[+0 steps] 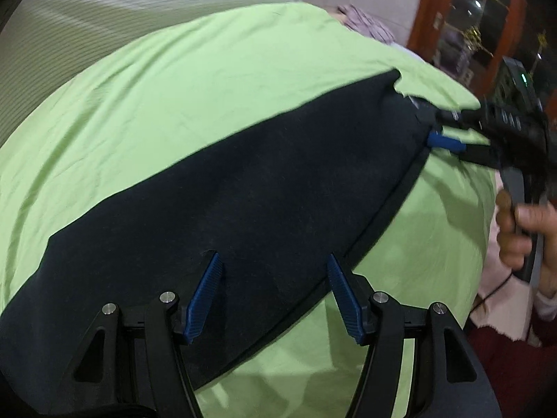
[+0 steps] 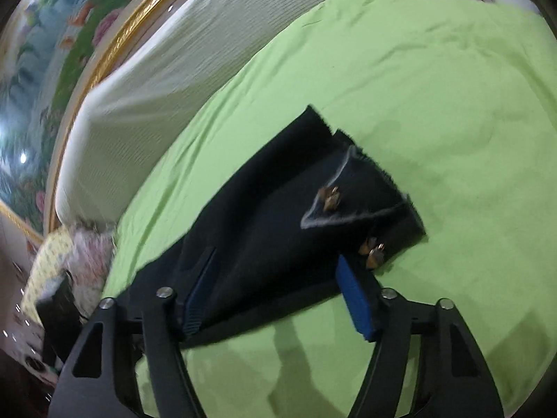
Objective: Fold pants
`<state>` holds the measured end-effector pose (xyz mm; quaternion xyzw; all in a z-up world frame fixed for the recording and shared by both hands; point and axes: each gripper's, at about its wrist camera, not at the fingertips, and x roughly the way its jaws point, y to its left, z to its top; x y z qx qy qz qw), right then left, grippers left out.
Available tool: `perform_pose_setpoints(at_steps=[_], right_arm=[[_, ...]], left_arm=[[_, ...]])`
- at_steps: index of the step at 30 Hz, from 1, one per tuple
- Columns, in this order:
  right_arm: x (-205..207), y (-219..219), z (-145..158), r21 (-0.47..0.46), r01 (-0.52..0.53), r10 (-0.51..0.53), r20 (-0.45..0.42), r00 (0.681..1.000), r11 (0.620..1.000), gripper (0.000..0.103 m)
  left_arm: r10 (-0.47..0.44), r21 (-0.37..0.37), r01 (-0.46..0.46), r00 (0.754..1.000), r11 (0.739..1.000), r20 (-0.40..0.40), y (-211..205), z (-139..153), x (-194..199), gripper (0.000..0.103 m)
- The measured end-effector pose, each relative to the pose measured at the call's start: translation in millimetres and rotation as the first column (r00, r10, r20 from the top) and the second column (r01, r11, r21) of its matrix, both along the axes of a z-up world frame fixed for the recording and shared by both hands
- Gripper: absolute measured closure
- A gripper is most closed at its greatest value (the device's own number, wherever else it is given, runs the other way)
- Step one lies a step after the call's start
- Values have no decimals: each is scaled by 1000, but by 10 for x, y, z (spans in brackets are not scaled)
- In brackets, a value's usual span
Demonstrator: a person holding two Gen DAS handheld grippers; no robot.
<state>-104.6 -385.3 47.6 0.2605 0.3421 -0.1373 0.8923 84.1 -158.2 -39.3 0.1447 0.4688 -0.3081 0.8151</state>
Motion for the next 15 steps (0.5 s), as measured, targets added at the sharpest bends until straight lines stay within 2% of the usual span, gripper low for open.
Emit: perform_pose_setpoints(at_steps=[1, 3, 4, 6, 9, 12, 13, 14, 15], right_arm=[[21, -7, 6, -2, 5, -5, 2, 1000, 1000, 39], [21, -54, -18, -7, 21, -21, -8, 1000, 1000, 51], [25, -77, -32, -6, 29, -29, -10, 1000, 1000, 54], [48, -78, -56, -8, 47, -47, -14, 999, 999, 68], [18, -111, -61, 3, 54, -54, -12, 998, 999, 74], [15, -103, -69, 2, 56, -56, -11, 998, 998, 79], [18, -106, -70, 2, 60, -60, -10, 998, 998, 81], [35, -105, -66, 1, 62, -62, -8, 998, 998, 85], [20, -101, -64, 3, 64, -64, -2, 998, 998, 90]], left_arm=[[-11, 8, 11, 1000, 1000, -1, -11, -13, 3, 40], [-36, 22, 36, 999, 999, -5, -29, -45, -6, 40], [-50, 27, 51, 999, 998, -15, -48, -64, -5, 40], [-64, 29, 64, 998, 998, -21, -53, -87, -11, 41], [-84, 35, 86, 996, 996, -33, -101, -118, -2, 49], [-111, 55, 113, 993, 992, -29, -145, -145, -10, 64], [-123, 58, 125, 992, 990, -23, -156, -144, -20, 72], [-135, 62, 136, 991, 989, -16, -161, -141, -29, 81], [-142, 65, 142, 990, 988, -10, -156, -138, -45, 84]])
